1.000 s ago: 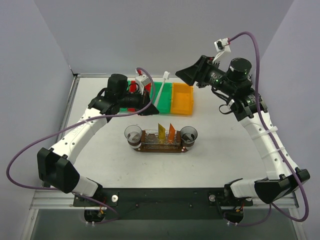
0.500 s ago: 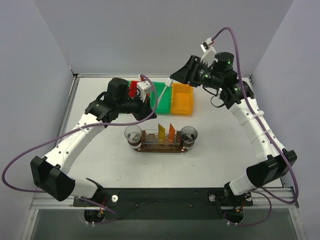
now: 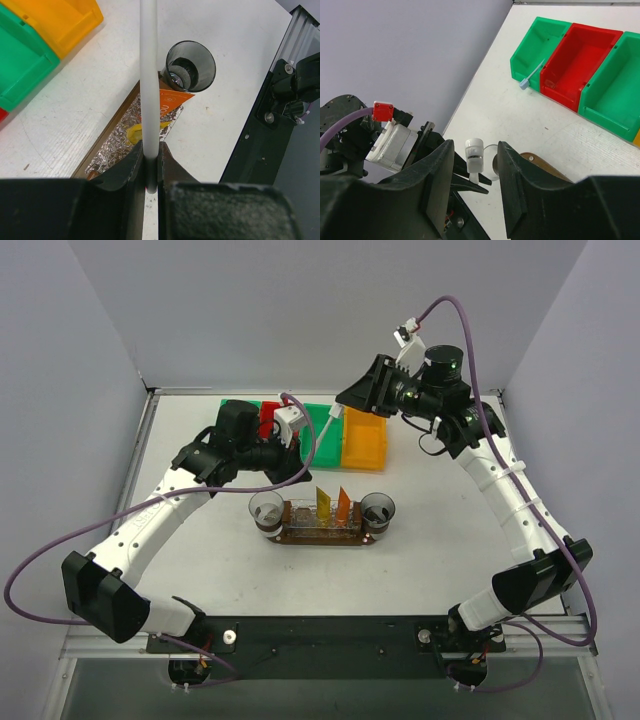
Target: Prepare toiletry sets of a toothbrush and toothpaste on the tray
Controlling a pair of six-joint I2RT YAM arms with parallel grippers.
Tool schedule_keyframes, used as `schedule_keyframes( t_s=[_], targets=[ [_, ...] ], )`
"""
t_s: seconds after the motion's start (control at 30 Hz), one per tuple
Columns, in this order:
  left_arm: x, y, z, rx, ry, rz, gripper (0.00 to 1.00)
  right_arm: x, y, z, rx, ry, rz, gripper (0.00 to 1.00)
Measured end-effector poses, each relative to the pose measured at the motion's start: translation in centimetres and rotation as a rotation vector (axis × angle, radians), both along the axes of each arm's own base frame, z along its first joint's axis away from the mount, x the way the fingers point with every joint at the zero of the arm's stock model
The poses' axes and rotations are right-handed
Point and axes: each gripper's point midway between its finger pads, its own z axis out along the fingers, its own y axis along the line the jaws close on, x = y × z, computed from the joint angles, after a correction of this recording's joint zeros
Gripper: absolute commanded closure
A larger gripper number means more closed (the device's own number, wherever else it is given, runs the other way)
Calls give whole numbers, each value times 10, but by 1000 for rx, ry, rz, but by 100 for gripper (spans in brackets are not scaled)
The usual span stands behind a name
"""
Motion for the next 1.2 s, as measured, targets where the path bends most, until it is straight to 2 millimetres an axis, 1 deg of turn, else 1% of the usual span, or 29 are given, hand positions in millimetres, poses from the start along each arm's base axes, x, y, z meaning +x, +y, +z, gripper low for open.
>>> schedule_keyframes(
  t_s=[0.17,0.23,0.4,0.47,0.73,0.93,1.2],
  targets=[
    [0,0,0,0,3,2,100,-5,5,0,-1,-1,23,70],
    [0,0,0,0,3,2,100,-7,8,-1,-3,-3,35,71],
    [0,0,0,-1,7,7,100,-7,11,-3,-11,-4,45,78],
    [0,0,0,-3,13,10,100,-7,11,-5,-15,0,44,83],
    [-1,0,-1,-5,26,18,100,-4,13,-10,-33,-5,52,94],
    [-2,2,-6,8,44,30,100,-4,17,-15,-57,-16,68,98],
    [-5,3,-11,9,78,45,100,-6,21,-21,-99,-39,87,100]
  ],
)
